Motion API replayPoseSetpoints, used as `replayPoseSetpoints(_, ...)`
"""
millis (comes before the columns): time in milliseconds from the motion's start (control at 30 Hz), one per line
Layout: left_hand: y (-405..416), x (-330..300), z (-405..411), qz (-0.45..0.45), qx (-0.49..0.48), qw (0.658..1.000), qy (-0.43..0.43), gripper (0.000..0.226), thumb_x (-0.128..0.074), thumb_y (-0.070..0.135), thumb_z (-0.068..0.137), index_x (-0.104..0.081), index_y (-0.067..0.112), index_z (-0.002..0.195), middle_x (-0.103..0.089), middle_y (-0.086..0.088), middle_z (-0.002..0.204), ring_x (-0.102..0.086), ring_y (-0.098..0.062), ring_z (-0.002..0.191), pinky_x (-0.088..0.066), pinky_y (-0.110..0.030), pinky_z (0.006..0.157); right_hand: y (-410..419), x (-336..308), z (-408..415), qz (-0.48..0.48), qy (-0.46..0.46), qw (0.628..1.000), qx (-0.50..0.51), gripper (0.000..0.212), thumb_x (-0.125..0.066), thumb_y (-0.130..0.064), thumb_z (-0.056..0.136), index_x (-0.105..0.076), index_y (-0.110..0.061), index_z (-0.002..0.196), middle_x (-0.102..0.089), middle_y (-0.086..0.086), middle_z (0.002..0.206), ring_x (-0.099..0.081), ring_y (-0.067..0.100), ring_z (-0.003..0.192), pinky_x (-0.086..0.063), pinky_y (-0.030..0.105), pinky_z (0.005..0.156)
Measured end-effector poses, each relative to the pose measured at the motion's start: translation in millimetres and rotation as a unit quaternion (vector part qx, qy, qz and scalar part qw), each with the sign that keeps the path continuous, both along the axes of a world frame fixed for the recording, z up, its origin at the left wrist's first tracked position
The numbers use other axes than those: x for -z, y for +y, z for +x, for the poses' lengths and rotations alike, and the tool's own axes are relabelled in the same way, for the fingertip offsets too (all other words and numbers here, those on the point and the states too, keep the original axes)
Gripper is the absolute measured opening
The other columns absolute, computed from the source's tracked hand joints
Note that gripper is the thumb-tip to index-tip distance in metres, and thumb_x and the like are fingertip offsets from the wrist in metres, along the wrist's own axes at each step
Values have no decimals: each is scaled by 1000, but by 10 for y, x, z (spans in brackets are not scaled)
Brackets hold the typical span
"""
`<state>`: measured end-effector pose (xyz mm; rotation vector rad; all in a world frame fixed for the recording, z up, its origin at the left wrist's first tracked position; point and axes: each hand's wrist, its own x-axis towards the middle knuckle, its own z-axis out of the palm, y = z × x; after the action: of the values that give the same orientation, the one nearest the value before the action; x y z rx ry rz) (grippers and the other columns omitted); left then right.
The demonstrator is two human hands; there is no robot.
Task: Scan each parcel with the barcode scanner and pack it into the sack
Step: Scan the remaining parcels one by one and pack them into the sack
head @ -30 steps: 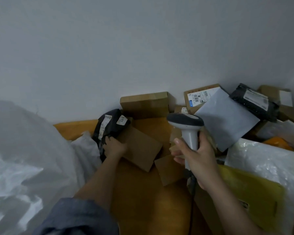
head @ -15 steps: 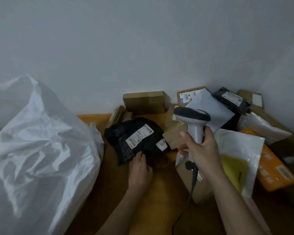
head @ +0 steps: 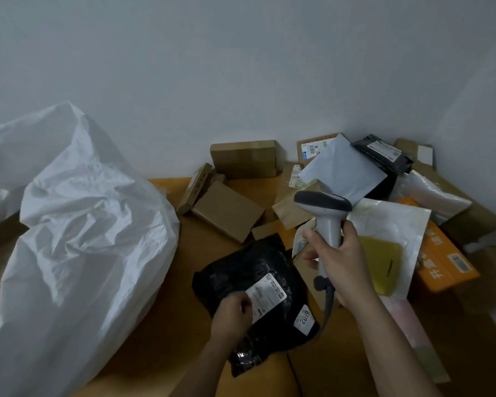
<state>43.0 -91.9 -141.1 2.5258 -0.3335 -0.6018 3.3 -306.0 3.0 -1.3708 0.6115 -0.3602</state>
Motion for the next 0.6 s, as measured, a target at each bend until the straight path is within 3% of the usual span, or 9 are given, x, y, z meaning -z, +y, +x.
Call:
replayPoseSetpoints(67,48,46,90,13,-45,999,-4,27,-57,21,97,-55,16,124,-54,-1,124,-58,-14,99,-49,-26,79,-5,26,14,-1,3,1000,-1,26,-72,-19,87,-54,-18,106,-67,5,80,-68,16,58,-55,27,55)
replayPoseSetpoints(167,122,149,242,55,-37,997,30,67,-64,30,93,-32,14,149,-34,-5,151,-38,-25,135,-38,-37,109,-29,75,56,-3,9,1000,-3,24,-71,-19,88,-55,-20,106,-67,6,79,-68,16,58,-55,26,54)
replayPoseSetpoints(233,135,196,317,111,-21,993,44,83,-66,38,91,-15,24,156,-12,1,162,-22,-32,143,-31,-44,114,-54,115,97,-6,15,1000,-5,24,-71,-20,88,-55,-21,107,-67,7,78,-68,16,59,-54,25,54)
replayPoseSetpoints(367,57,319,465,153,-42,982,104,105,-74,39,85,6,44,153,17,7,162,-4,-43,146,-31,-54,113,-122,219,173,-10,26,1000,-10,26,-70,-21,89,-55,-24,110,-69,0,76,-69,17,61,-55,26,55)
replayPoseSetpoints(467,-30,398,551,162,-68,973,150,117,-78,35,81,14,42,152,16,4,163,-2,-46,145,-29,-57,113,-173,302,218,-13,34,999,-13,29,-71,-22,89,-55,-23,112,-70,-4,79,-69,18,61,-56,28,56)
replayPoseSetpoints(600,-78,436,668,202,-47,968,138,110,-83,40,74,-9,28,154,0,-1,159,-10,-40,143,-38,-53,108,-205,404,267,-10,45,999,-5,30,-72,-22,88,-55,-22,112,-69,-5,78,-69,17,61,-56,29,56)
